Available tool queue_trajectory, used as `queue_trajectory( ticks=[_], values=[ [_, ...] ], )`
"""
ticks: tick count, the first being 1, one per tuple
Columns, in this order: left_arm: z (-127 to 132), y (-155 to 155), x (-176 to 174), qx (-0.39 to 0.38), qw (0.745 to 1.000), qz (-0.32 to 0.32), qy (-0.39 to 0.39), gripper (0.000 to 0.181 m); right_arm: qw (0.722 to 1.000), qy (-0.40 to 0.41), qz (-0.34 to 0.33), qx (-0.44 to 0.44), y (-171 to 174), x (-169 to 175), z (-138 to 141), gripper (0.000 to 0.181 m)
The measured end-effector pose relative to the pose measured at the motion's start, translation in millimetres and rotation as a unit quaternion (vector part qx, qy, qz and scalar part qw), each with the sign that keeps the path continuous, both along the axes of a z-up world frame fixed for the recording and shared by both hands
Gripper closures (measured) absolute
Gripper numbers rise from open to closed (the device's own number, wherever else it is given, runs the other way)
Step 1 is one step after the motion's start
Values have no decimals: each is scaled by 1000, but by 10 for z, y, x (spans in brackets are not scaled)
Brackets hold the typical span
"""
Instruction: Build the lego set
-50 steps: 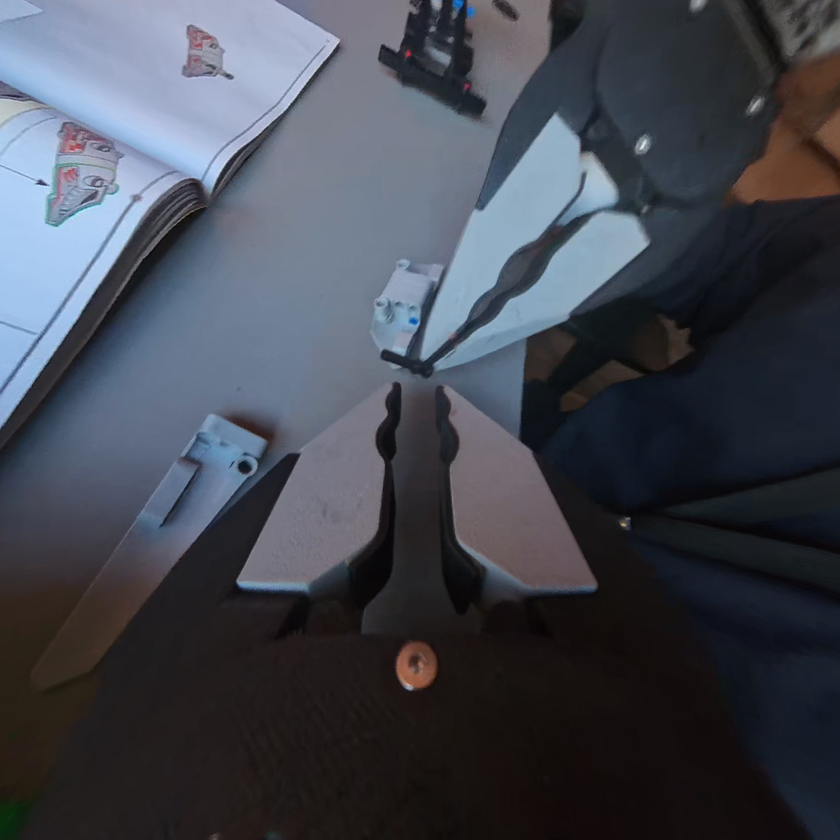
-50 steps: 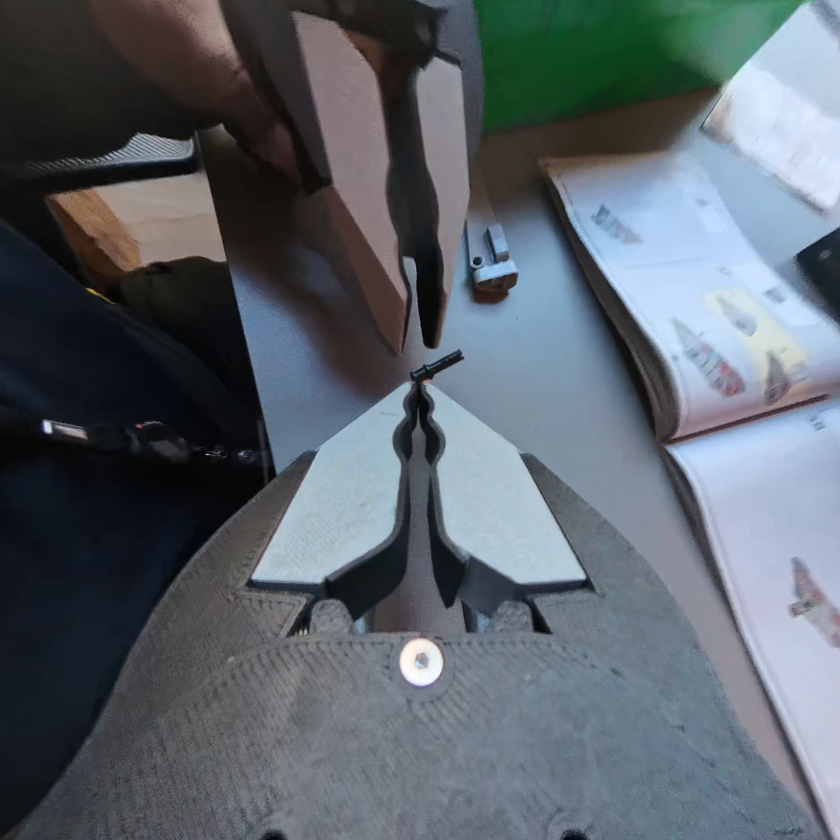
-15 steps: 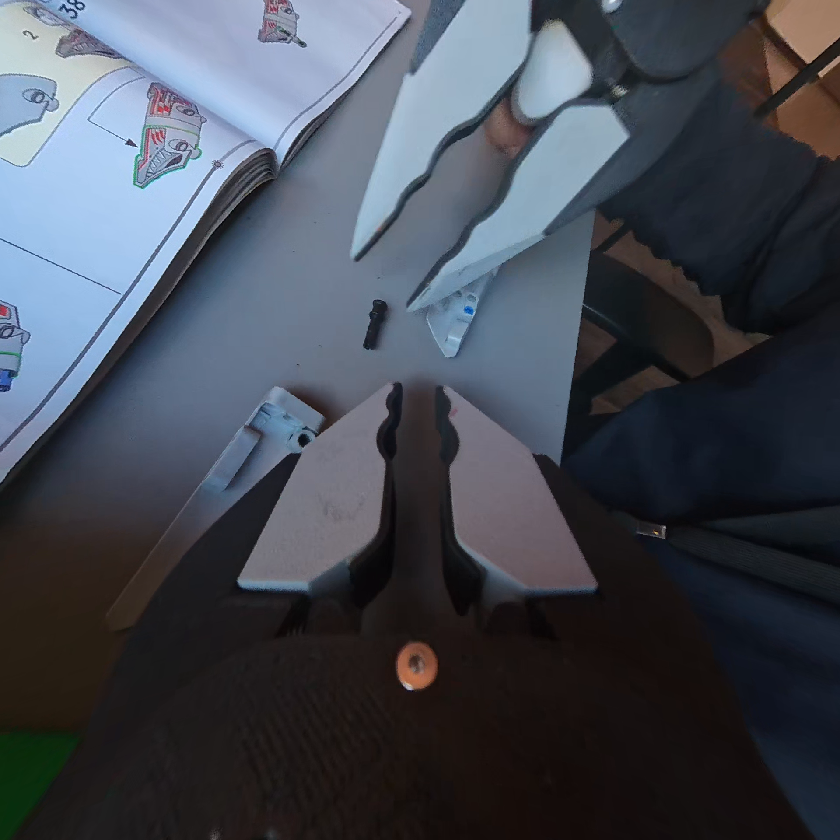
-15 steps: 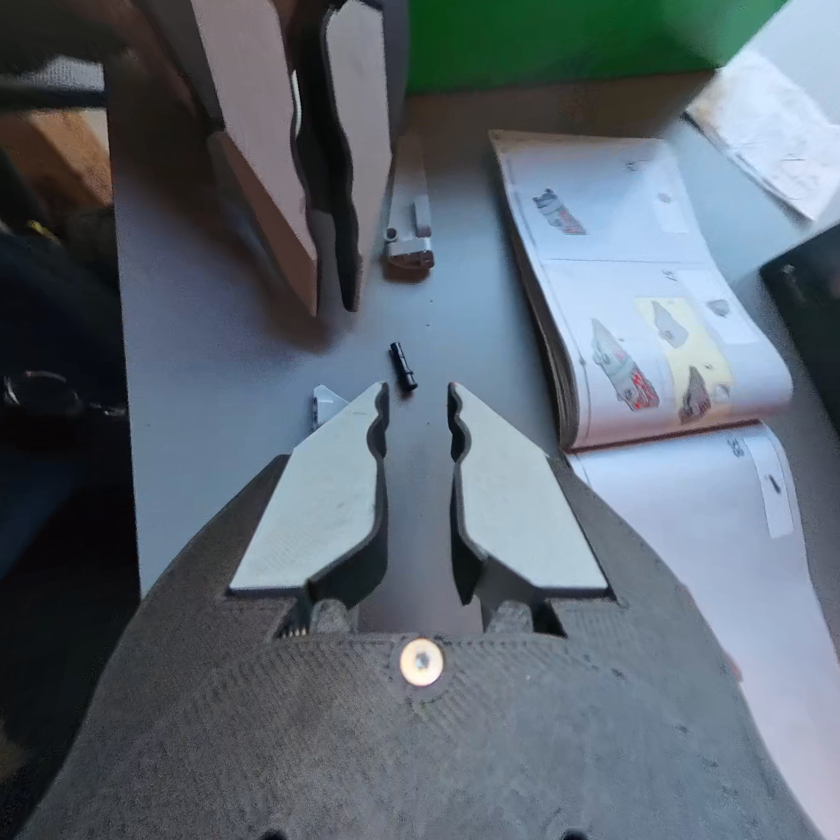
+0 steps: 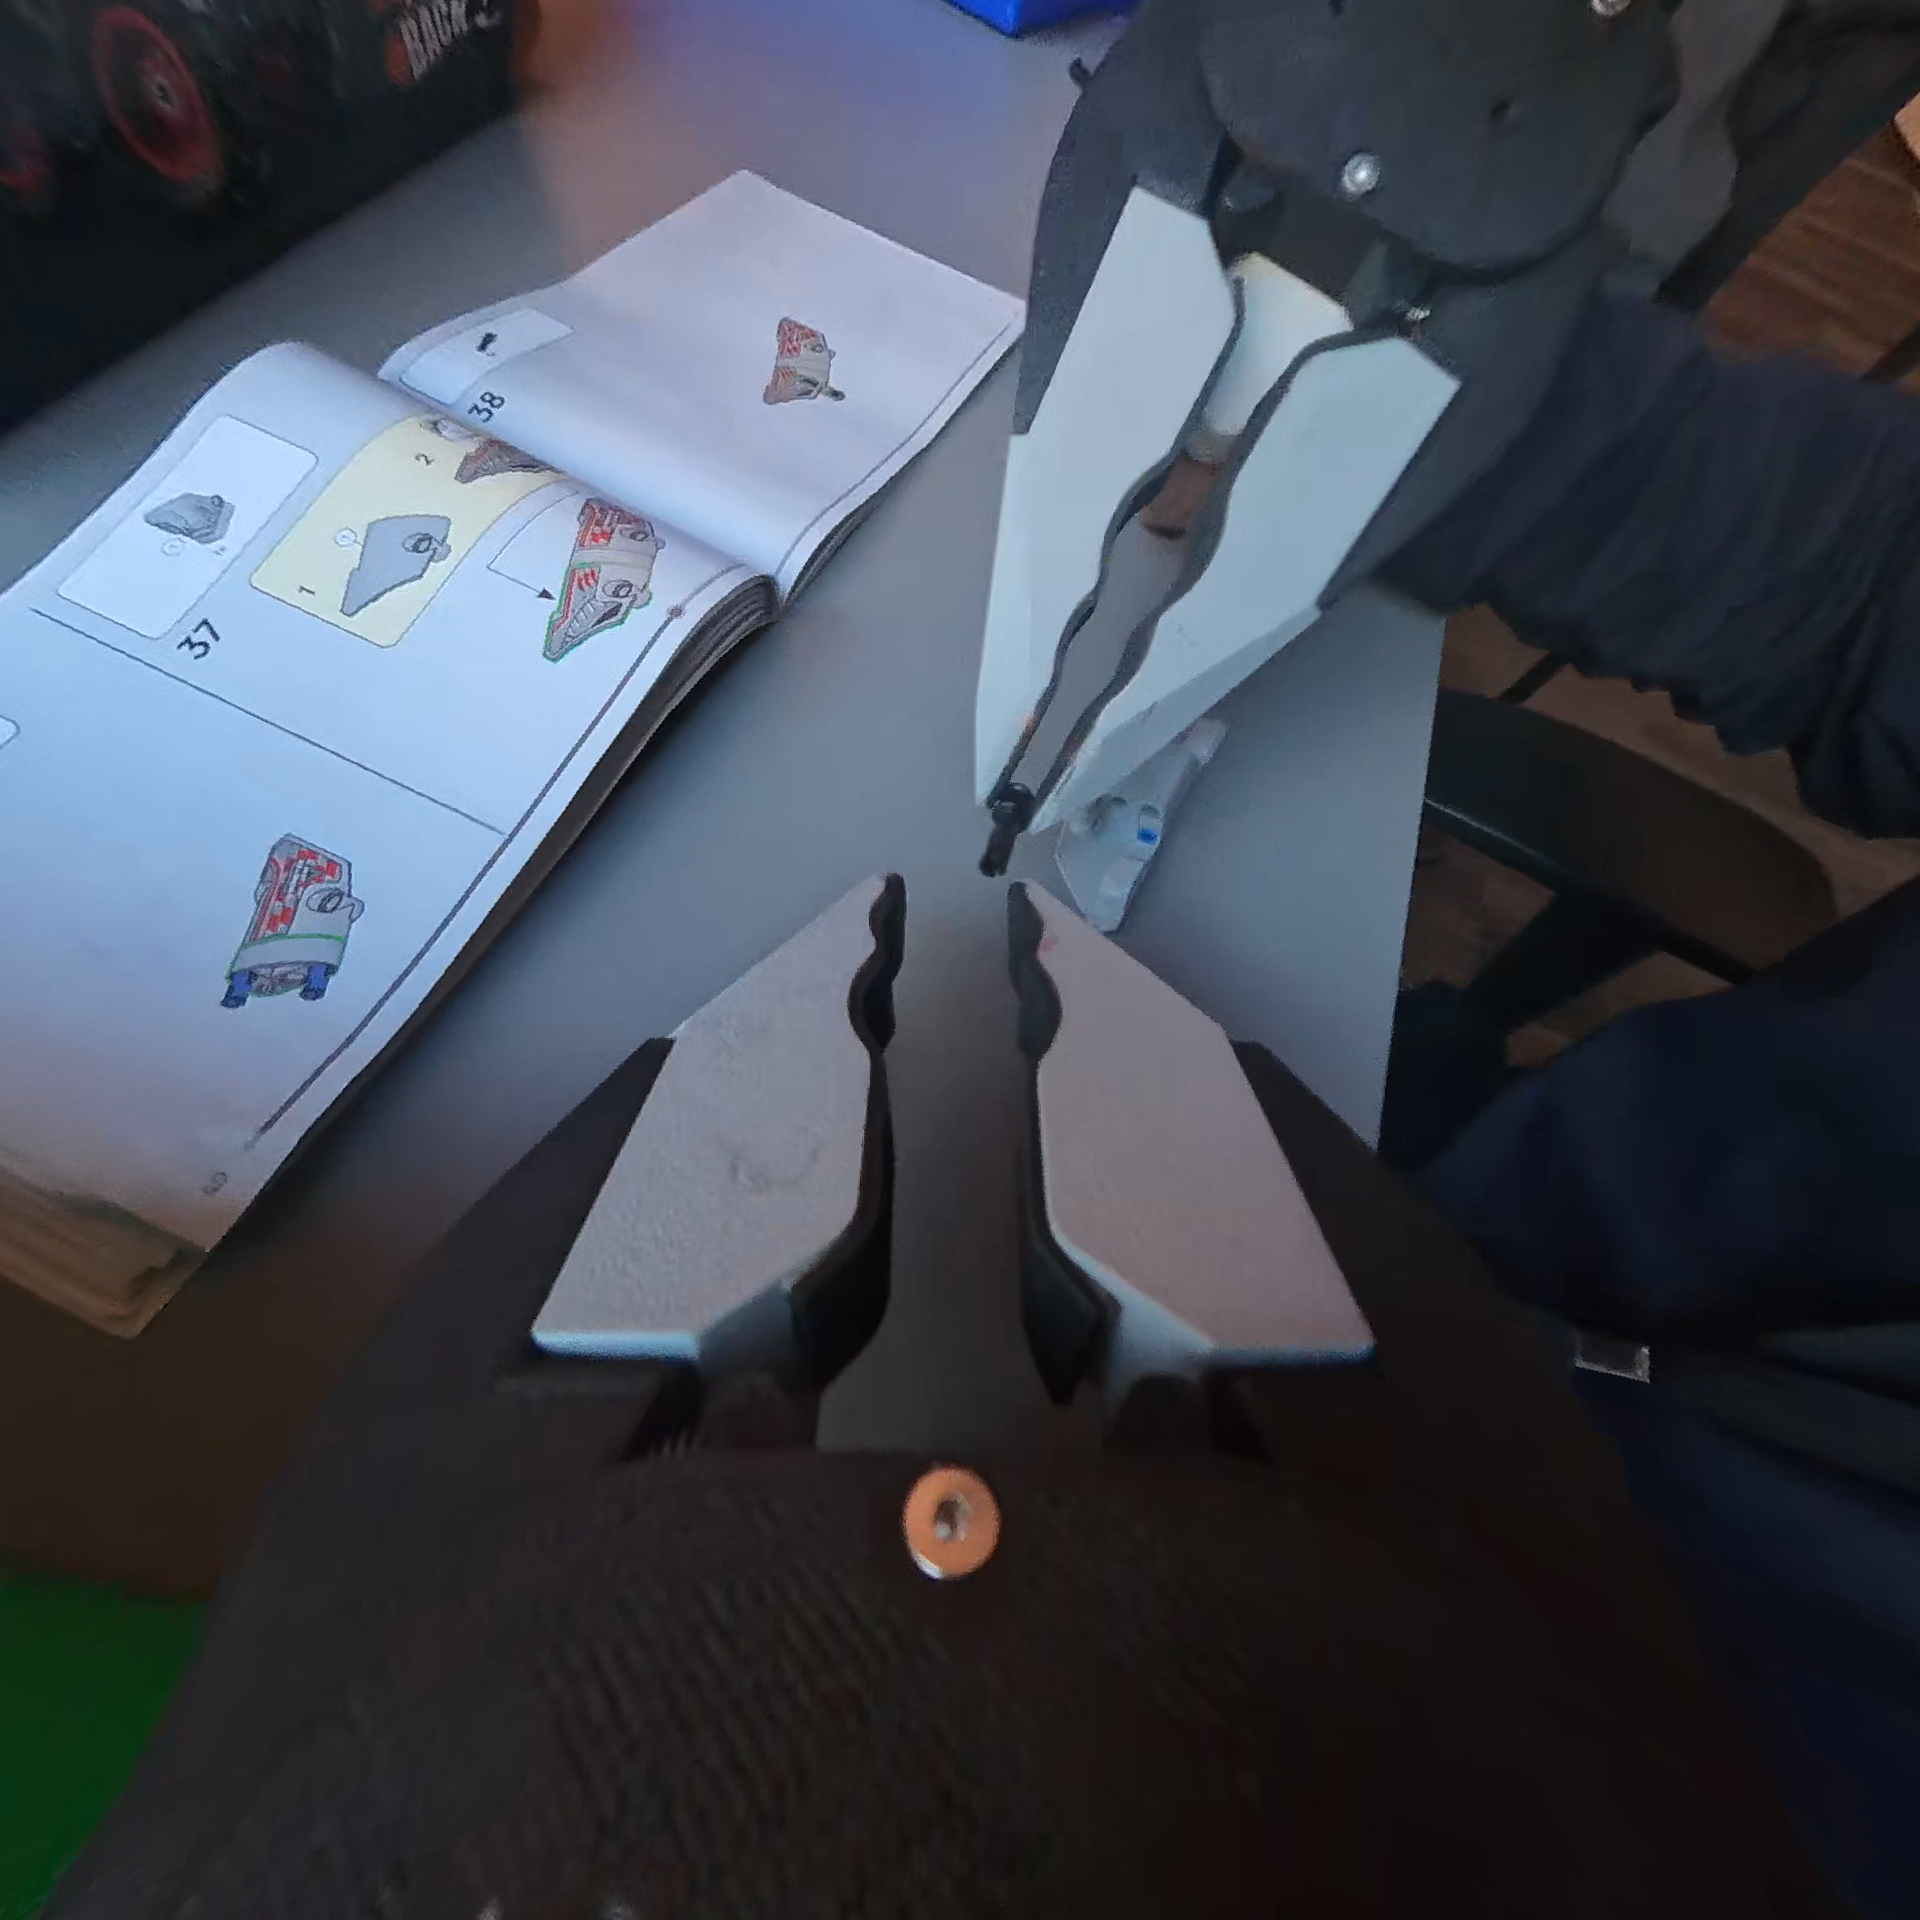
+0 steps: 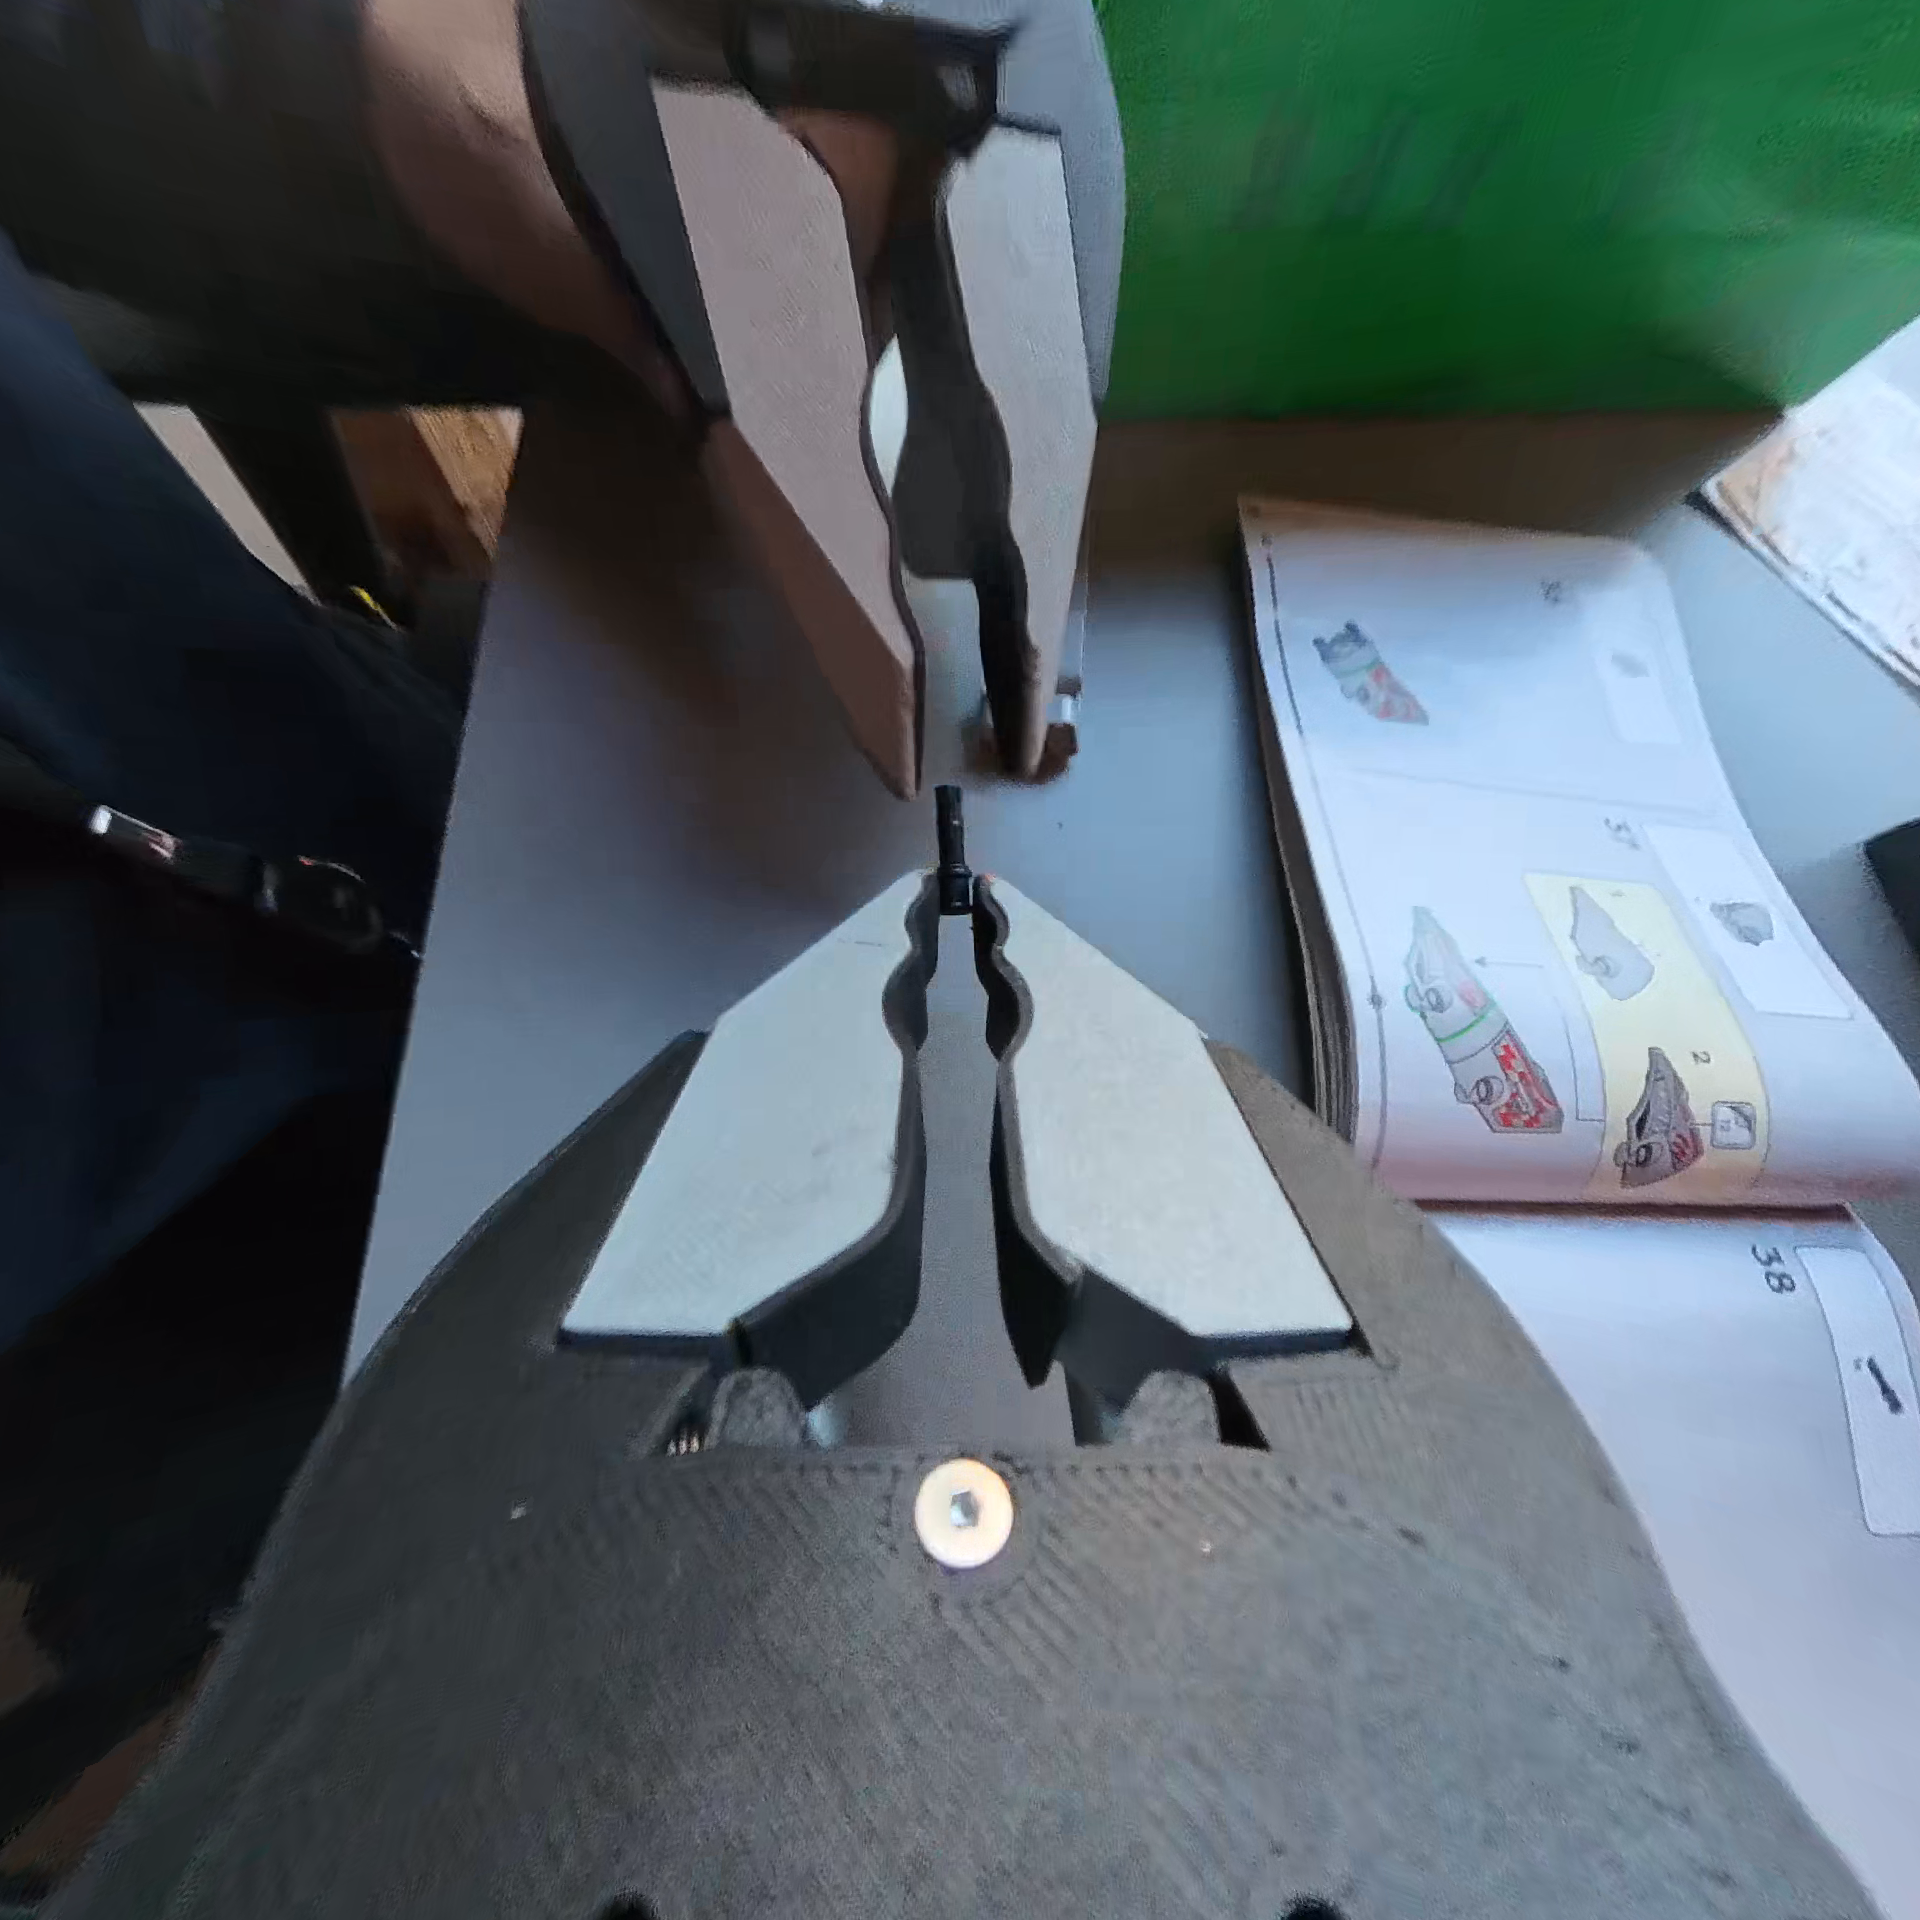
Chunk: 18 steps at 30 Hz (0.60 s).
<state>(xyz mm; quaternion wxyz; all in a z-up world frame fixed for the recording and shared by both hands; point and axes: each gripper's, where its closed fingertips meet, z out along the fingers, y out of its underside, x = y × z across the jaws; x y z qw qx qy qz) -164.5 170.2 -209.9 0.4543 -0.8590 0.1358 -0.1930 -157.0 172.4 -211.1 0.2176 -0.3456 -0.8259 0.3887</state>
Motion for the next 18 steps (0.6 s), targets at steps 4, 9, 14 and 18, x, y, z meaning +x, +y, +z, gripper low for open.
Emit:
queue_trajectory(
  ticks=[4,9,14,18],
  values=[
    [92,18,151,20,999,-33,-24,172,999,3,6,-33,-29,37,54,178],
    [63,42,181,8,999,-47,-12,181,1000,-10,1,-19,-7,46,-40,178],
    [18,115,213,-33,997,-68,14,181,998,-59,-16,6,54,25,-263,178],
    [-8,170,217,-50,995,-81,32,181,998,-62,-15,9,50,29,-284,178]
  ],
)
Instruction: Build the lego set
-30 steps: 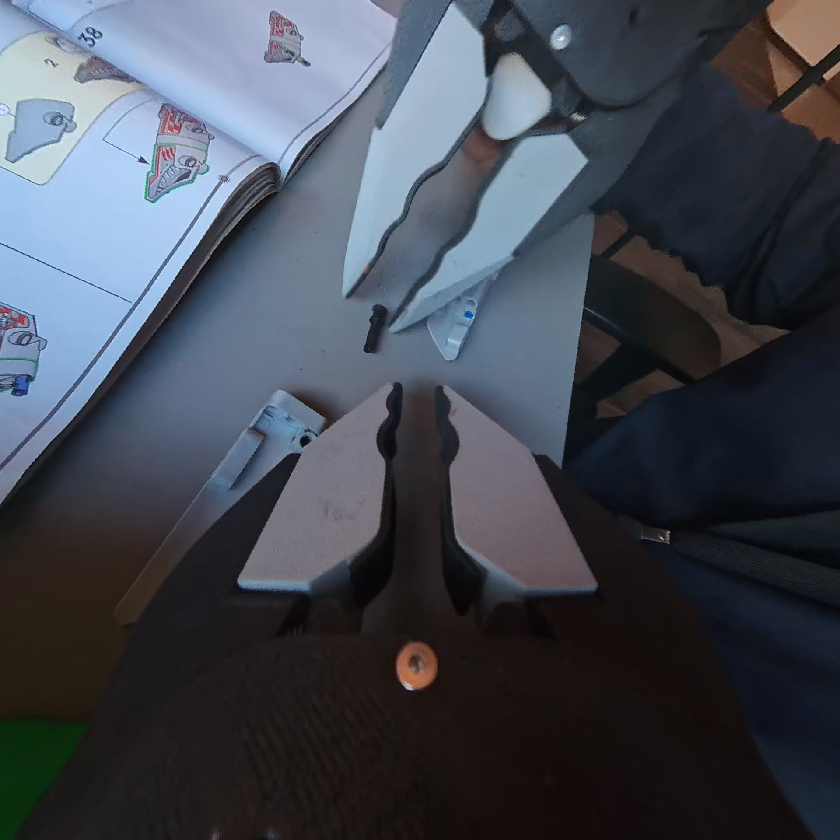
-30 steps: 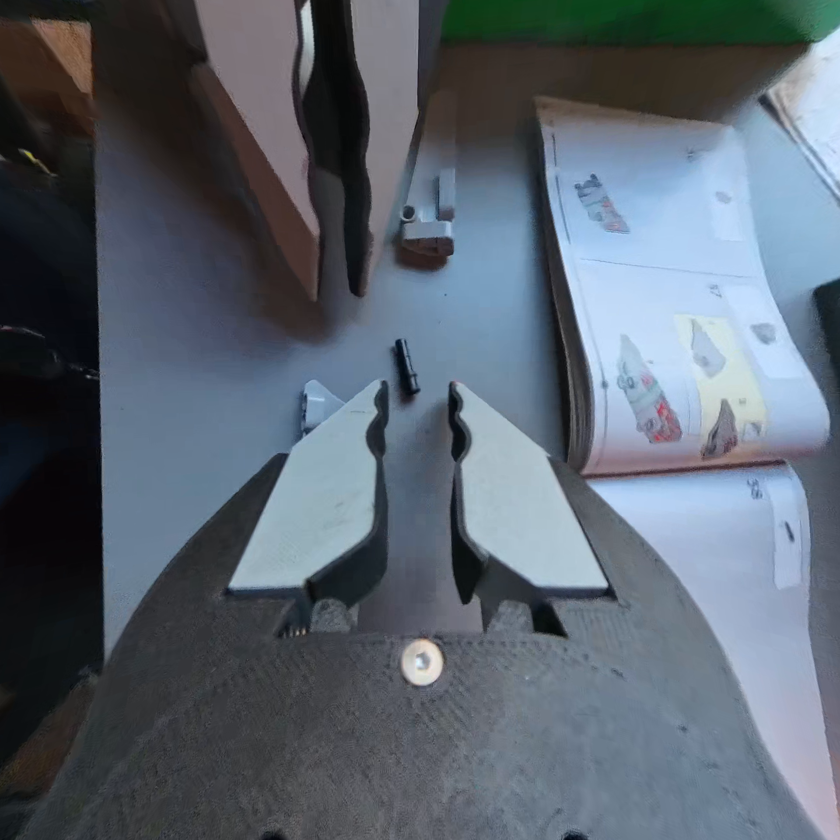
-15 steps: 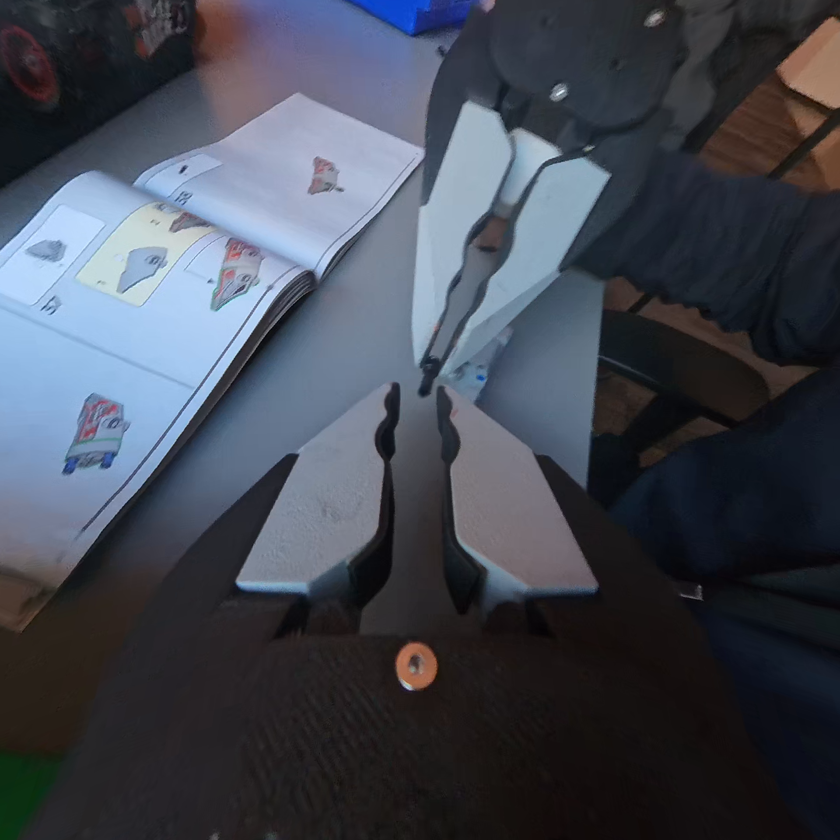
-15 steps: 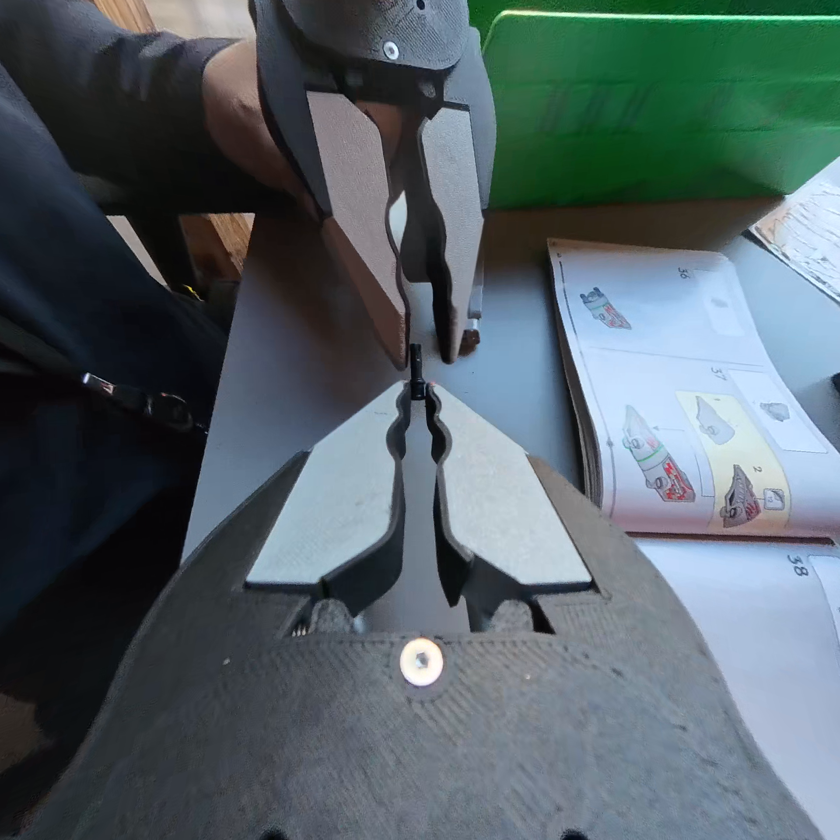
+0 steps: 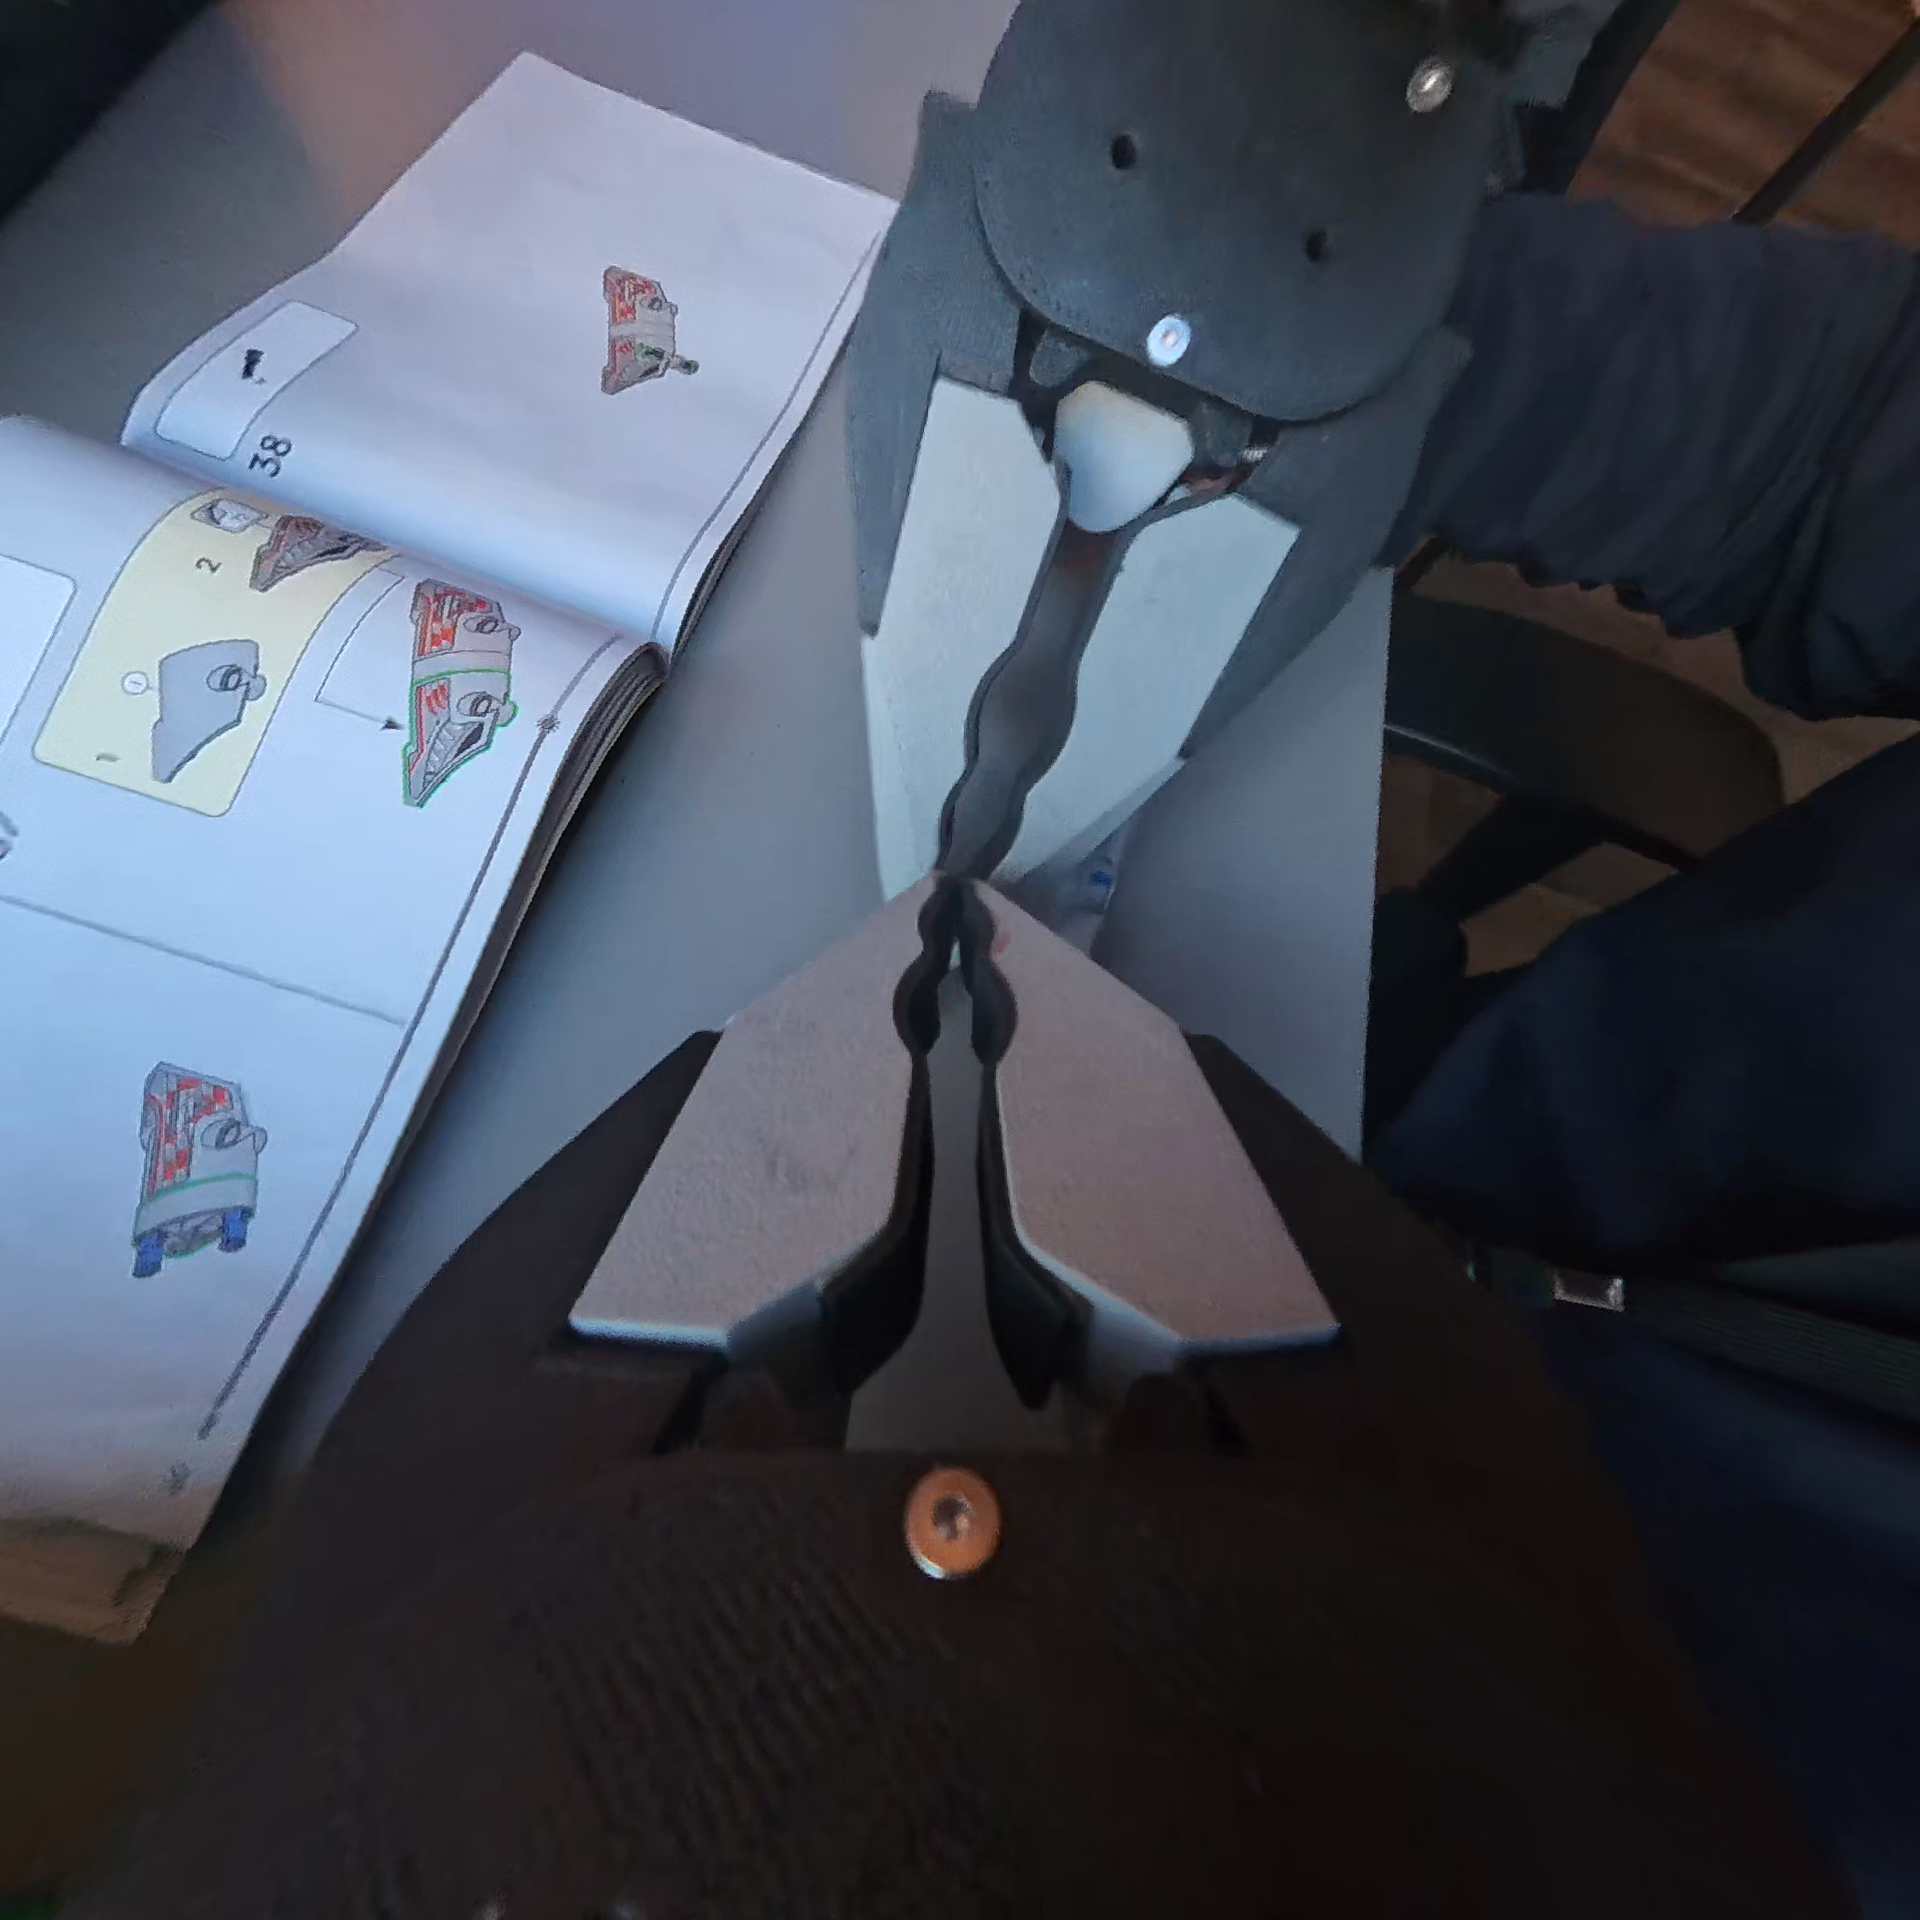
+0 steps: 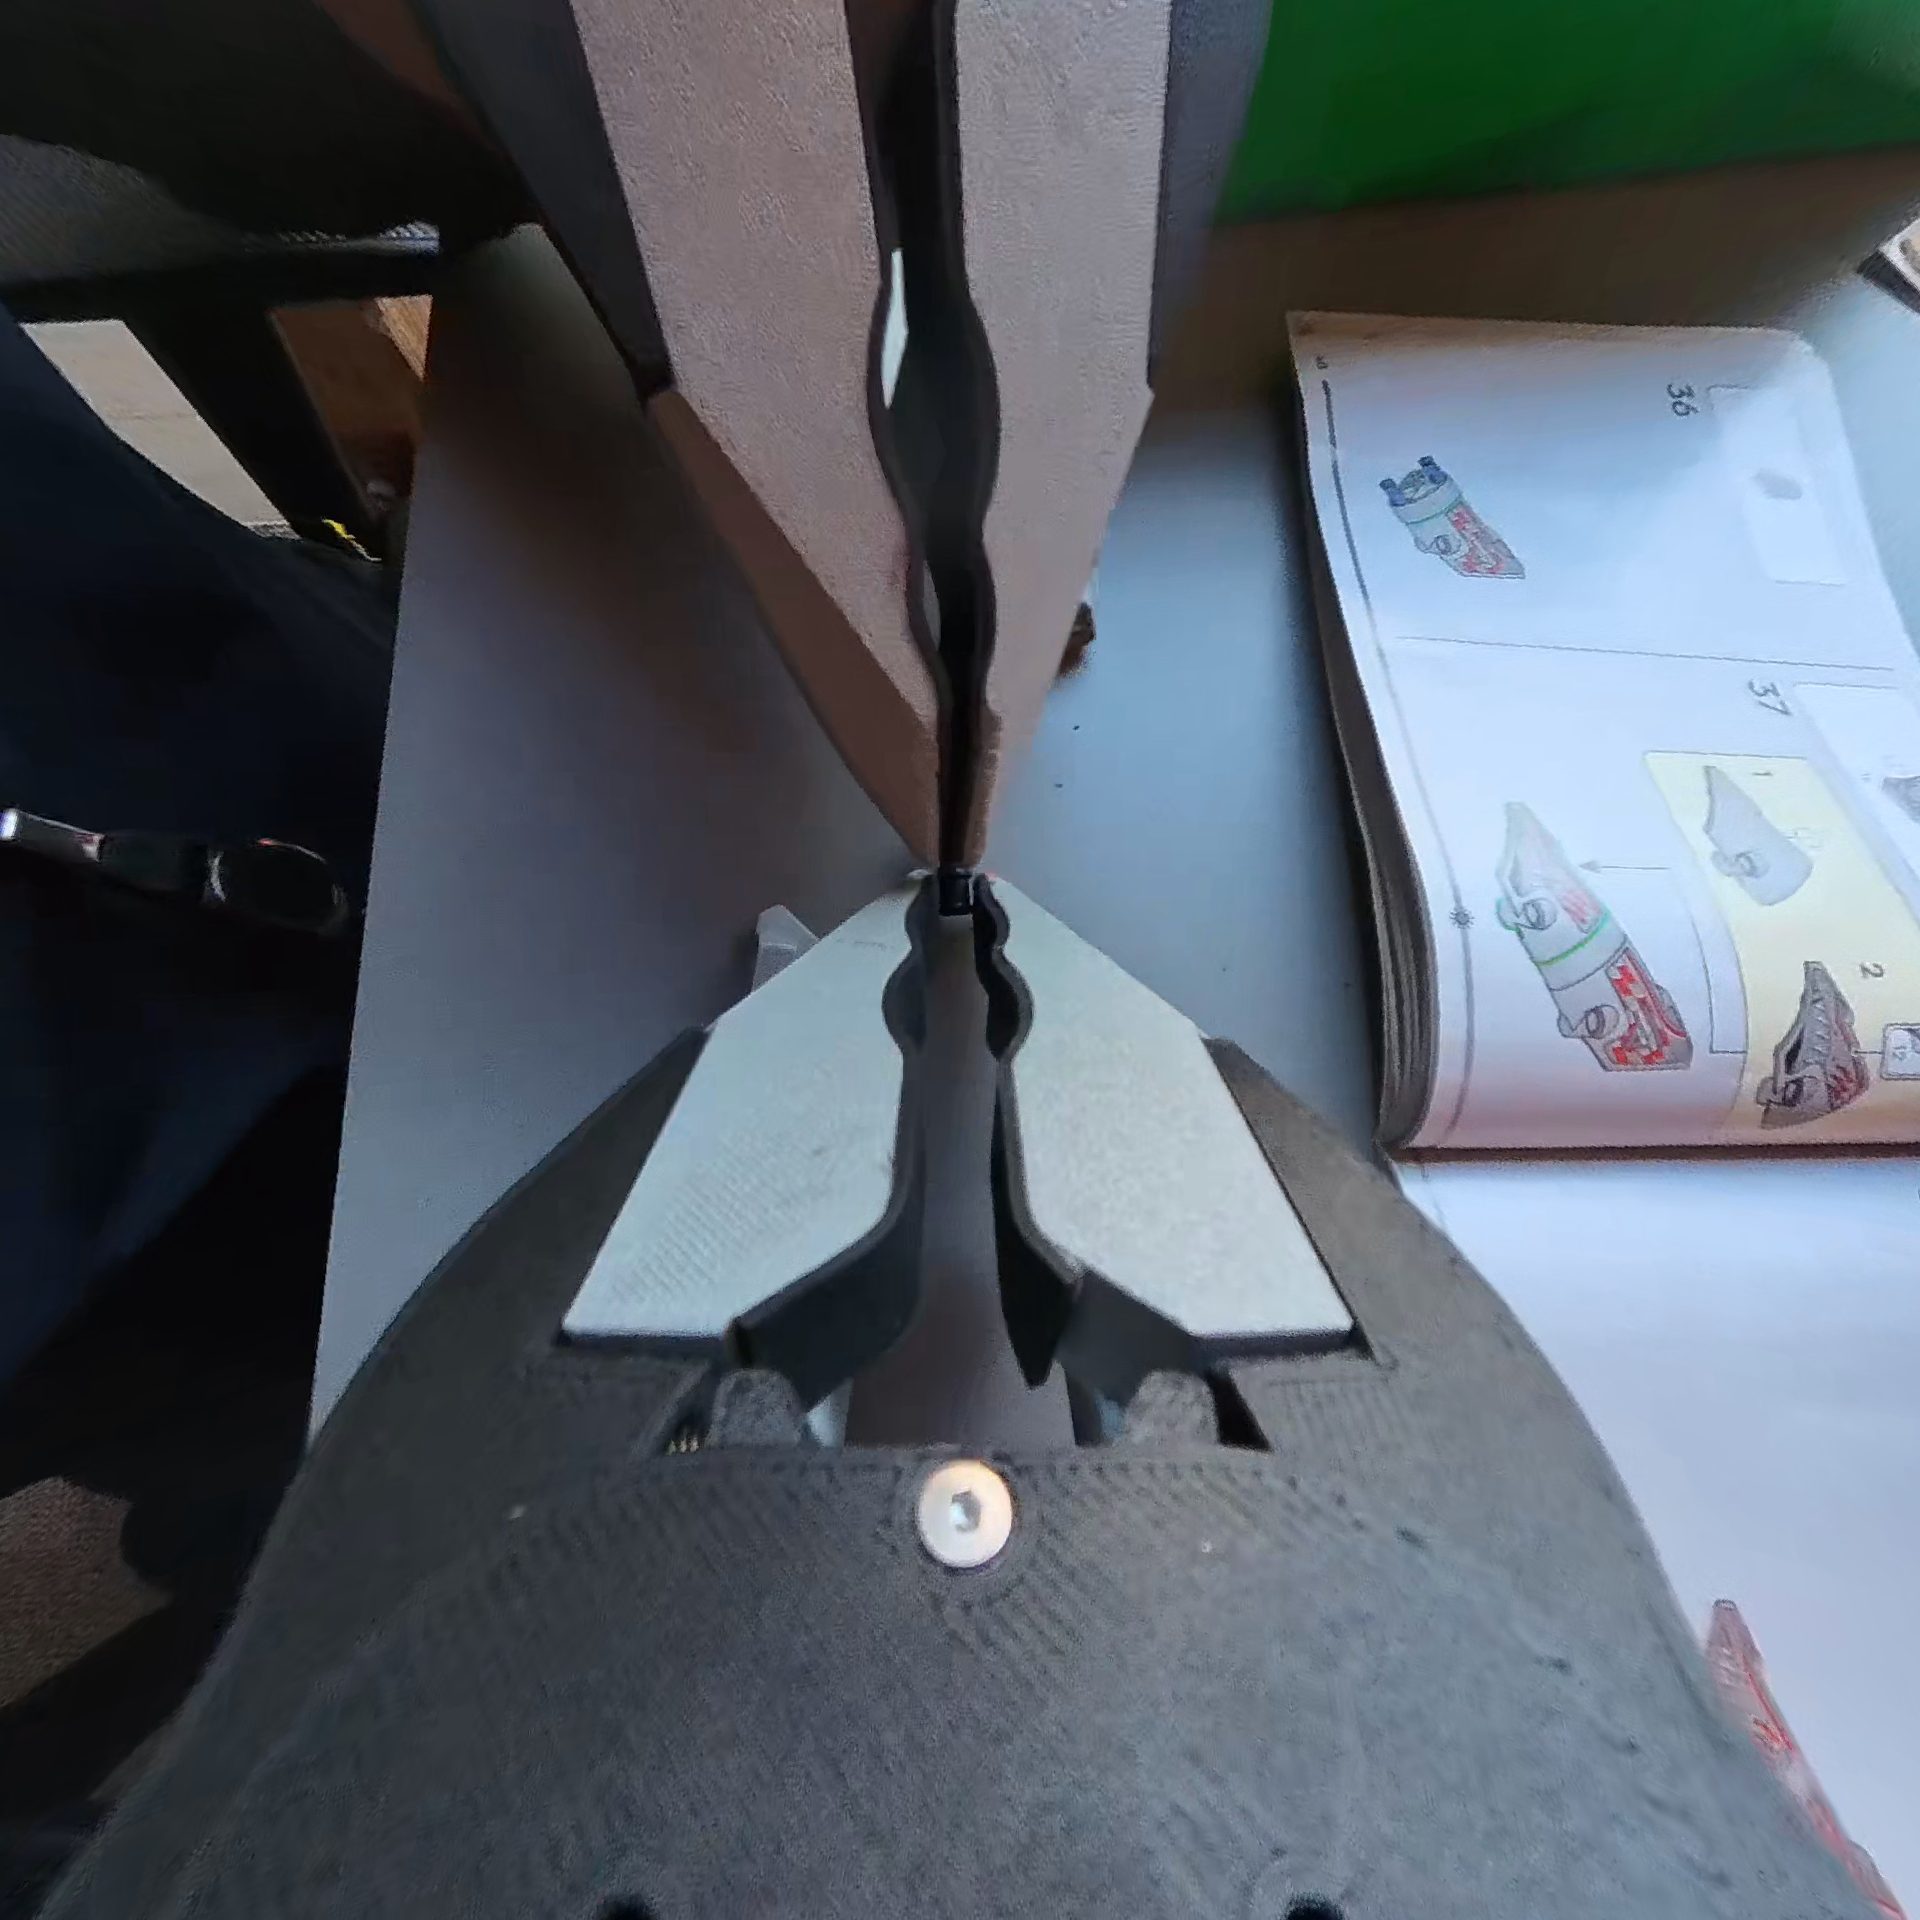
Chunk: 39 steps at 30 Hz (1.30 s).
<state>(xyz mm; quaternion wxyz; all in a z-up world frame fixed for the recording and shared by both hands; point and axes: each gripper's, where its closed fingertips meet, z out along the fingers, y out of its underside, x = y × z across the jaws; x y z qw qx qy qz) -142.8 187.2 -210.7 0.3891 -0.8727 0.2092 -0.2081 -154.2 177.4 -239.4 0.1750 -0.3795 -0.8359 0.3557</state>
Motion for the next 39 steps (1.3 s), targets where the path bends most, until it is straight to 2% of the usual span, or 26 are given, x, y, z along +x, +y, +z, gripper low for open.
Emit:
queue_trajectory(
  ticks=[2,7,10,13,24,32,39],
  values=[
    [-15,-34,-110,-12,1000,8,22,178,1000,1,-3,-11,18,15,18,178],
    [79,-128,-147,-9,1000,20,4,173,999,21,-11,-47,60,37,166,178],
    [14,-98,-154,-4,999,22,41,177,997,37,0,-69,27,55,270,178],
    [31,-74,-91,2,1000,9,27,181,996,46,-3,-73,38,51,304,178],
    [-1,-7,-66,3,1000,7,2,181,997,19,-6,-71,60,45,191,178],
    [-59,45,50,-6,1000,-6,-23,180,999,-20,-9,-36,42,28,-25,179],
    [-52,5,-33,-5,1000,6,-20,176,999,-23,-13,-35,64,32,-24,179]
  ],
)
